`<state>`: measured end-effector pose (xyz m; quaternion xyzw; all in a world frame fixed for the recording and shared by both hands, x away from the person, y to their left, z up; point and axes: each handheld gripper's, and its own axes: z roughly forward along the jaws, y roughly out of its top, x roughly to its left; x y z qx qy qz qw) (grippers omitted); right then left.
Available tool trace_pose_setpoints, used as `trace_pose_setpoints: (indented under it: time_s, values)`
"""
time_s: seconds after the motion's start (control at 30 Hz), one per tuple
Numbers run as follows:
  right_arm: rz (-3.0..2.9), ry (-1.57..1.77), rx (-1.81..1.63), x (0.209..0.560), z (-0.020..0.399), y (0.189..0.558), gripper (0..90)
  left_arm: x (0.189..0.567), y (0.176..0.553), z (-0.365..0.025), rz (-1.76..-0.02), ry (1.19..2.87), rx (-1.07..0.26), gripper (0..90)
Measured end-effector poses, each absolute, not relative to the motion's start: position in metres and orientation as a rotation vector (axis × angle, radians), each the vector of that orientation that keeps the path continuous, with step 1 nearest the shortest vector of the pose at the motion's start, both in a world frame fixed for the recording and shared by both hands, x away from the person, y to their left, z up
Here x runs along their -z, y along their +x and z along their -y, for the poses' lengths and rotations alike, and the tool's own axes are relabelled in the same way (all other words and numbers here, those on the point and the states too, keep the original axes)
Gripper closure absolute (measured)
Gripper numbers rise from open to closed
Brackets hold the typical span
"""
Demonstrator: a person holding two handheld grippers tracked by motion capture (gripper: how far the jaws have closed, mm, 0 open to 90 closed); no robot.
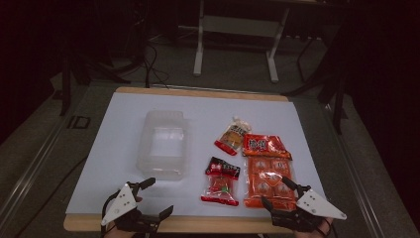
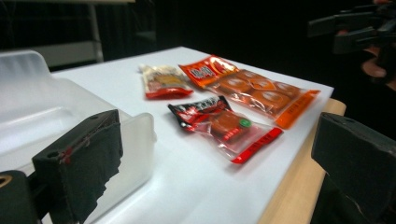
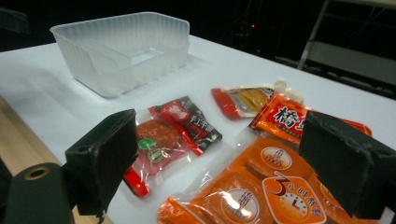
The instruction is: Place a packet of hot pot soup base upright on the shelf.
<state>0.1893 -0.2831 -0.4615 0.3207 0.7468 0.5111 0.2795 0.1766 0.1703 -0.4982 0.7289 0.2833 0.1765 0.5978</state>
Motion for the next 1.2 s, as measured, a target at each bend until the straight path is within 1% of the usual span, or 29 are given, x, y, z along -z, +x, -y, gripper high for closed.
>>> trace_pose_setpoints:
  time_s: [0.13, 0.2, 0.33, 0.47, 0.53, 0.6, 0.67, 0.8, 0.9, 1.0, 1.2]
  values:
    - [-1.989, 0.840, -1.303, 0.465, 0.279, 0.190, 13.5, 0.499, 0.176, -0.169, -0.640, 1.725, -0.417, 1.9]
    - [-1.997, 0.841, -1.296, 0.467, 0.278, 0.191, 13.9, 0.500, 0.175, -0.168, -0.634, 1.721, -0.419, 1.6]
    - [-2.009, 0.835, -1.305, 0.469, 0.278, 0.192, 14.0, 0.501, 0.174, -0.166, -0.612, 1.697, -0.478, 1.5]
    - [-2.064, 0.815, -1.362, 0.468, 0.276, 0.192, 16.3, 0.502, 0.174, -0.166, -0.598, 1.683, -0.469, 1.5]
    - [-2.081, 0.807, -1.378, 0.468, 0.275, 0.192, 16.2, 0.502, 0.175, -0.165, -0.592, 1.676, -0.455, 1.5]
    - [-2.110, 0.788, -1.413, 0.466, 0.273, 0.191, 13.8, 0.502, 0.174, -0.164, -0.570, 1.678, -0.470, 1.5]
    - [-2.124, 0.777, -1.446, 0.465, 0.272, 0.192, 13.4, 0.502, 0.174, -0.164, -0.562, 1.678, -0.470, 1.5]
    - [-2.159, 0.793, -1.413, 0.462, 0.269, 0.191, 13.7, 0.503, 0.173, -0.161, -0.546, 1.688, -0.483, 1.6]
    - [-2.141, 0.791, -1.414, 0.454, 0.267, 0.187, 12.0, 0.502, 0.173, -0.161, -0.540, 1.671, -0.476, 1.6]
    - [-2.110, 0.769, -1.424, 0.446, 0.269, 0.184, 11.5, 0.501, 0.171, -0.162, -0.552, 1.645, -0.533, 1.5]
    - [-2.076, 0.748, -1.424, 0.435, 0.268, 0.182, 11.5, 0.500, 0.171, -0.165, -0.561, 1.617, -0.541, 1.5]
